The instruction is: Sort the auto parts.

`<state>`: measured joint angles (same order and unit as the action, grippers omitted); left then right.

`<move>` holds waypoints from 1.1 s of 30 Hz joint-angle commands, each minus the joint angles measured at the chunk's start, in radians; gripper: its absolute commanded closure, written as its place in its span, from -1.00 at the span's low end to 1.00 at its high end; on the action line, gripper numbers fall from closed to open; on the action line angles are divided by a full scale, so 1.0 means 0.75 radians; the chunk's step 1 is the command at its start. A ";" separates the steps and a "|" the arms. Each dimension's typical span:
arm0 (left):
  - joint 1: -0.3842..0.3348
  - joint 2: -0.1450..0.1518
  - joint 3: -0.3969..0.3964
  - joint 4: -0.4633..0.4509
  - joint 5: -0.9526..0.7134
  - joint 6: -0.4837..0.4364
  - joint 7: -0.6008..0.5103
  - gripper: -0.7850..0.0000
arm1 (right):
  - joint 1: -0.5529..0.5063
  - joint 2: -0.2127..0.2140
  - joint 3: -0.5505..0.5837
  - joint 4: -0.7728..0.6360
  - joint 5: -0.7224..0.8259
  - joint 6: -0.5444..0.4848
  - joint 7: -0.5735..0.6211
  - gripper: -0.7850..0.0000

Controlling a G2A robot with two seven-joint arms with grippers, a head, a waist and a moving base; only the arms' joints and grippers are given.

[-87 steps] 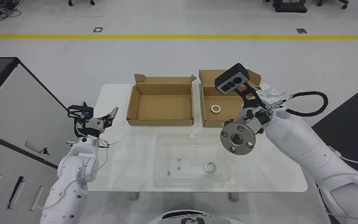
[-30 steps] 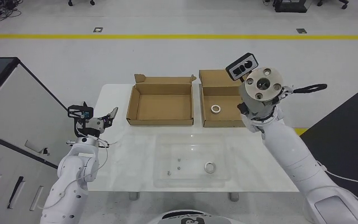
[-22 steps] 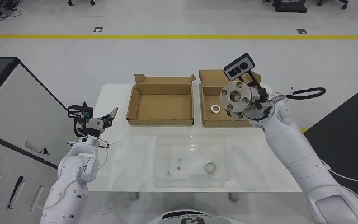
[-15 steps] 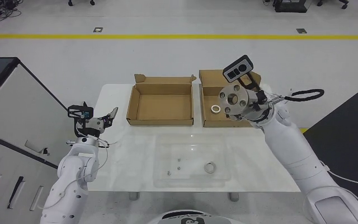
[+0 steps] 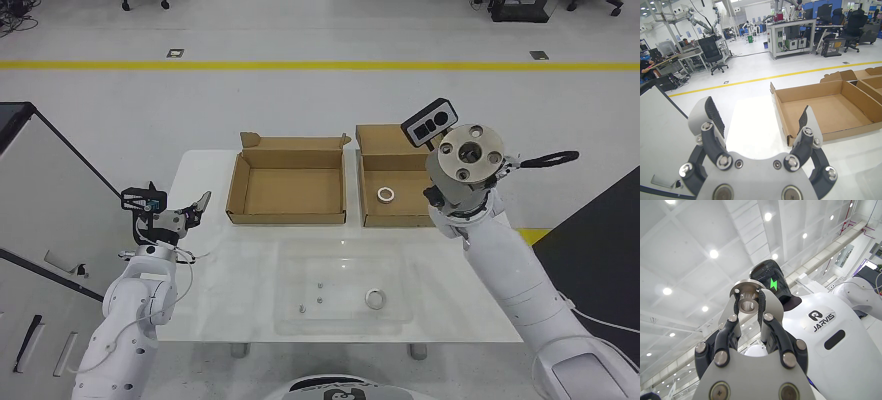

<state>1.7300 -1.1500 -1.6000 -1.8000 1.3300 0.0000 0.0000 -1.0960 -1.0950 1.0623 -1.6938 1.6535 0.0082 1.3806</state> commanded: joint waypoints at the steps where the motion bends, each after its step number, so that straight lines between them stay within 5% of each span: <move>1: 0.000 0.000 0.000 0.000 0.000 0.000 0.000 -1.00 | 0.000 0.000 0.000 0.000 -0.001 -0.001 0.000 1.00; 19: 0.000 0.000 0.000 0.000 0.000 0.000 0.000 -1.00 | -0.026 0.001 0.031 0.013 -0.045 -0.004 -0.063 1.00; 26: 0.000 0.000 0.000 0.000 0.000 0.000 0.000 -1.00 | -0.098 0.020 0.156 0.098 -0.227 0.009 -0.107 1.00; 33: 0.000 0.000 0.000 0.000 0.000 0.000 0.000 -1.00 | -0.171 0.071 0.364 0.235 -0.640 0.004 -0.170 1.00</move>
<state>1.7300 -1.1500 -1.6000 -1.8000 1.3300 0.0000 0.0000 -1.2187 -1.0463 1.3114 -1.5295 1.2088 0.0039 1.2560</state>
